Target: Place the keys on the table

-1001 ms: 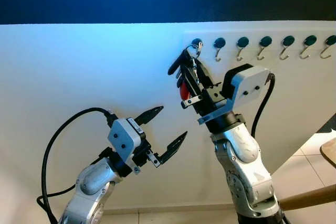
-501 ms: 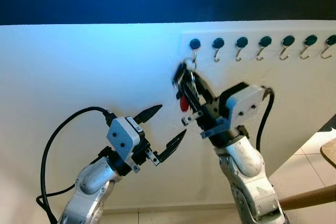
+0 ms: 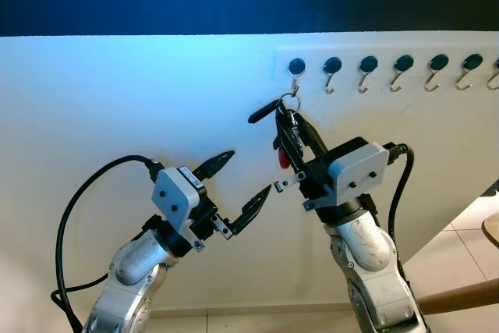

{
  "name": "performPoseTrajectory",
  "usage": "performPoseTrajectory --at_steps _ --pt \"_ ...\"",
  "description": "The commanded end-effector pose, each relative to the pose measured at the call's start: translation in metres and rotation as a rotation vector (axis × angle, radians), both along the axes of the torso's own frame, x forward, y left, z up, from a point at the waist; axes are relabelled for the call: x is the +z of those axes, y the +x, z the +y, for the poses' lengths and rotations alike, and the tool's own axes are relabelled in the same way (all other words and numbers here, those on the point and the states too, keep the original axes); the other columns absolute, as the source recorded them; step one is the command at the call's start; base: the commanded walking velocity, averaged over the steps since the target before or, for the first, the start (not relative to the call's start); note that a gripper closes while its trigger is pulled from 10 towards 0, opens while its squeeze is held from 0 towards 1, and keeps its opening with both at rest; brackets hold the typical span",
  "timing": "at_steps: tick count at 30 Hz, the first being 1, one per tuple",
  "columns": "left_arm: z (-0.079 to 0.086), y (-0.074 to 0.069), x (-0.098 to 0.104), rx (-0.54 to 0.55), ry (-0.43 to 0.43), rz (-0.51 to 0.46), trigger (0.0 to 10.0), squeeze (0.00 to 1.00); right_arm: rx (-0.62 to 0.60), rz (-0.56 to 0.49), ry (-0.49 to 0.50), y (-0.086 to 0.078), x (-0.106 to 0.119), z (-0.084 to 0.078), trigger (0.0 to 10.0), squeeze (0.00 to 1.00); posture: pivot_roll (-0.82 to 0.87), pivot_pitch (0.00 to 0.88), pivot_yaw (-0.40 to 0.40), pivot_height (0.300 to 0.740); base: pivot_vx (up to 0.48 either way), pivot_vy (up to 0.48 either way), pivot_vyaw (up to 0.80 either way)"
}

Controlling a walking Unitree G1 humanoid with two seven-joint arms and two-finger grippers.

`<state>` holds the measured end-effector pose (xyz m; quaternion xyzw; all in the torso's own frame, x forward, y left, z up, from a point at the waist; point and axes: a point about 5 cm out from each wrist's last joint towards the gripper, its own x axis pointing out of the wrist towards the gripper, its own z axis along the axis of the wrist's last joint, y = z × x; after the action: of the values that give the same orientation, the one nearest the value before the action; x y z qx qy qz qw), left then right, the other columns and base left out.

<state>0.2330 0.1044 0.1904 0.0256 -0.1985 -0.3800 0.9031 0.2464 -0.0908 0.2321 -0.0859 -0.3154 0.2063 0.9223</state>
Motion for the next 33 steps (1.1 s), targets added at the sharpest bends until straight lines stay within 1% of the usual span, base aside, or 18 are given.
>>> performPoseTrajectory --at_steps 1,5,8,15,19,25,30,33 --pt "0.000 -0.001 0.003 0.002 -0.022 -0.001 10.0 0.00 0.039 0.024 -0.014 0.000 -0.006 0.005 10.0 0.00 0.03 0.073 0.001 0.740 0.000 0.000 0.00" --pt "0.001 0.000 0.004 0.010 -0.038 0.004 10.0 0.00 0.051 0.021 0.006 0.000 -0.006 0.005 10.0 0.00 0.03 0.070 -0.003 0.740 0.000 0.000 0.00" --pt "0.002 0.000 0.005 0.013 -0.049 0.007 10.0 0.00 0.065 -0.012 0.017 -0.001 0.002 0.008 10.0 0.00 0.03 0.069 -0.005 0.740 0.000 0.000 0.00" --pt "0.001 0.000 0.005 0.010 -0.049 0.008 10.0 0.00 0.081 -0.041 0.021 -0.004 0.008 0.010 10.0 0.00 0.03 0.070 -0.007 0.740 0.000 0.000 0.00" --pt "0.000 0.000 0.005 0.006 -0.049 0.008 10.0 0.00 0.103 -0.076 0.015 -0.004 0.019 0.016 10.0 0.00 0.02 0.069 -0.011 0.740 0.000 0.000 0.00" --pt "-0.001 0.000 0.005 0.008 -0.054 0.006 10.0 0.00 0.148 -0.096 -0.009 -0.005 0.027 0.024 10.0 0.00 0.02 0.069 -0.019 0.740 0.000 0.000 0.00" --pt "-0.002 0.000 0.005 0.010 -0.059 0.005 10.0 0.00 0.166 -0.116 0.010 -0.006 0.035 0.025 10.0 0.00 0.02 0.069 -0.021 0.740 0.000 0.000 0.00" --pt "-0.002 0.000 0.005 0.013 -0.063 0.005 10.0 0.00 0.177 -0.146 0.066 -0.008 0.044 0.021 10.0 0.00 0.02 0.072 -0.024 0.740 0.000 0.000 0.00"
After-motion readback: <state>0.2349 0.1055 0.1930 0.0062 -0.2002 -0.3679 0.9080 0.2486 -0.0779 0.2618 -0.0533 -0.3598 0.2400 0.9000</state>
